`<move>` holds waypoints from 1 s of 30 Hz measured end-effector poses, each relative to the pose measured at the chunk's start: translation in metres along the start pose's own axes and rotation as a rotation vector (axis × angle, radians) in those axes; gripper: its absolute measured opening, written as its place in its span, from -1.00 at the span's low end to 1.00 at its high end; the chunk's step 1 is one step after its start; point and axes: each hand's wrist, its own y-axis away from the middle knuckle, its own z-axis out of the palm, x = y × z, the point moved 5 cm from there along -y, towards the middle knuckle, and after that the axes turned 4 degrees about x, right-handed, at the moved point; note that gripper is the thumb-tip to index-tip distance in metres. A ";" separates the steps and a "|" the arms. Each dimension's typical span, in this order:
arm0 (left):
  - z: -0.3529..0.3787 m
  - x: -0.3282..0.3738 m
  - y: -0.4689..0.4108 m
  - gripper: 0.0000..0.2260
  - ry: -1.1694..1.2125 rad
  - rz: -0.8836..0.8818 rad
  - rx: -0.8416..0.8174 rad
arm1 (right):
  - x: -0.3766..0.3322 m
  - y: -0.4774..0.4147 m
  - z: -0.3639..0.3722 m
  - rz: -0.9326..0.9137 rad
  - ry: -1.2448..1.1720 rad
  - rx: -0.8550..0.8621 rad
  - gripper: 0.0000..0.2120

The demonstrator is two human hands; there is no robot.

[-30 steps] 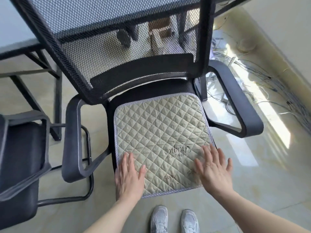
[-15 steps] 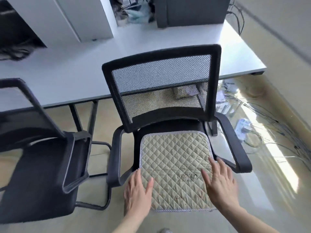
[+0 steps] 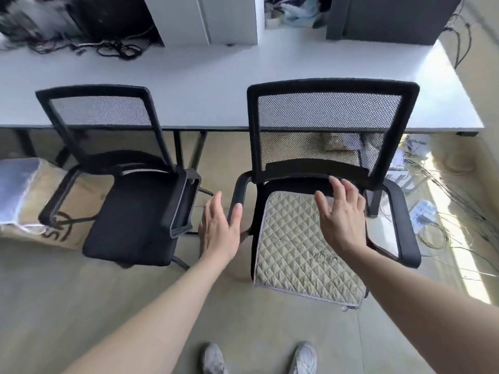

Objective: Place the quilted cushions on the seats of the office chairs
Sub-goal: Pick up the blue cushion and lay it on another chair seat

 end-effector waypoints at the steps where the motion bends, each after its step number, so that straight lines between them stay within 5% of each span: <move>1: -0.011 -0.003 -0.001 -0.40 0.027 -0.009 0.021 | -0.015 0.001 0.000 -0.015 -0.017 0.007 -0.43; 15: -0.185 -0.111 -0.009 -0.41 0.329 -0.110 0.273 | -0.222 0.061 0.056 -0.243 -0.242 -0.005 -0.46; 30: -0.405 -0.294 0.013 -0.49 0.394 -0.224 0.621 | -0.484 0.196 0.154 -0.507 -0.370 -0.123 -0.48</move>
